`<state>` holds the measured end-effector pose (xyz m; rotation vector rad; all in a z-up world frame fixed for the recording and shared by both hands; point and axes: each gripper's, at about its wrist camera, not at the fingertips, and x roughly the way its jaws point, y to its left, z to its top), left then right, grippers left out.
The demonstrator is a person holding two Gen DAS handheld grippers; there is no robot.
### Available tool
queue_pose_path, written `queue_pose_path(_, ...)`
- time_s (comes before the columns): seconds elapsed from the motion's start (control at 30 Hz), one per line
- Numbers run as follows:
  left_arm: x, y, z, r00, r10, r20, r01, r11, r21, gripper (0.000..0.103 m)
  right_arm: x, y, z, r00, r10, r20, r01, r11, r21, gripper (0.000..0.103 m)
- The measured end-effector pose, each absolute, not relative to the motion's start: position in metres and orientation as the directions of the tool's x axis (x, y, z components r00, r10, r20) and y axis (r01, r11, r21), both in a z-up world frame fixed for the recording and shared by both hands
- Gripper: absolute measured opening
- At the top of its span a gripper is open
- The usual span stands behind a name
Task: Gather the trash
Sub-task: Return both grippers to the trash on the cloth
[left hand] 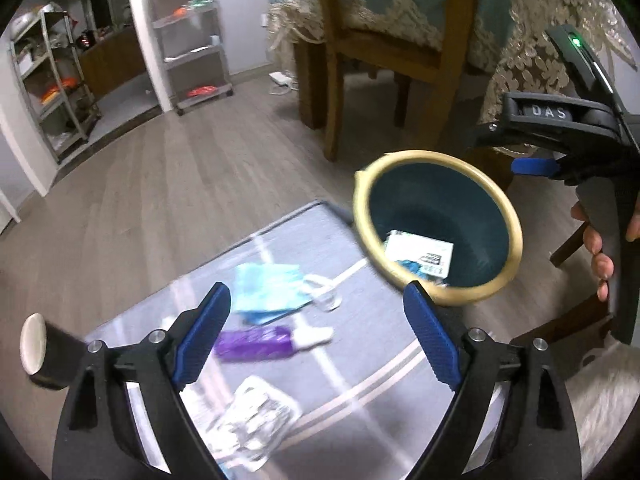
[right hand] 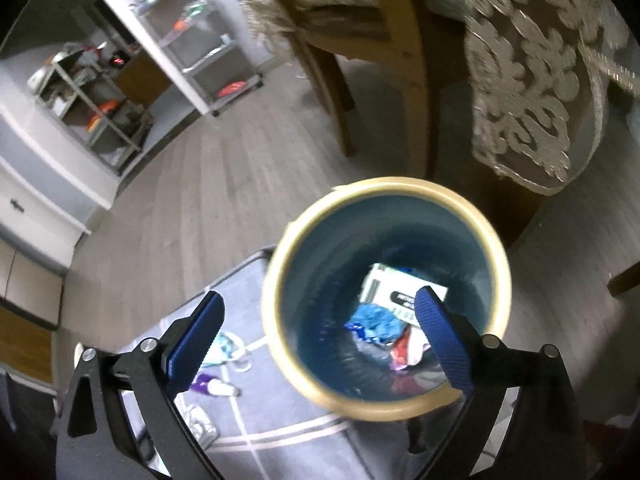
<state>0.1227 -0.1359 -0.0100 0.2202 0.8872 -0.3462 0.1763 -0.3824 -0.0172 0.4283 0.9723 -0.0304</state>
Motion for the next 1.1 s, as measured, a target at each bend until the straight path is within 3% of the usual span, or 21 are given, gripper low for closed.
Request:
queue_pose_path(0.33, 0.085, -0.026, 0.013, 0.603, -0.106, -0.791, 0.270, 0.960, 0.078, 0.088, 0.152, -0.294, 0.004, 0.594, 0.156, -0.790, 0.016, 0.979, 0.205, 0.096)
queue_pose_path(0.6, 0.058, 0.033, -0.003, 0.583, -0.056, -0.811, 0.190, 0.979, 0.069, 0.090, 0.127, -0.232, 0.008, 0.571, 0.204, -0.795, -0.113, 0.979, 0.170, 0.096)
queue_pose_path(1.1, 0.037, 0.100, -0.021, 0.576, -0.064, -0.815, 0.084, 0.996, -0.018, 0.090, 0.115, -0.172, -0.020, 0.475, 0.212, -0.854, -0.123, 0.977, 0.174, 0.096)
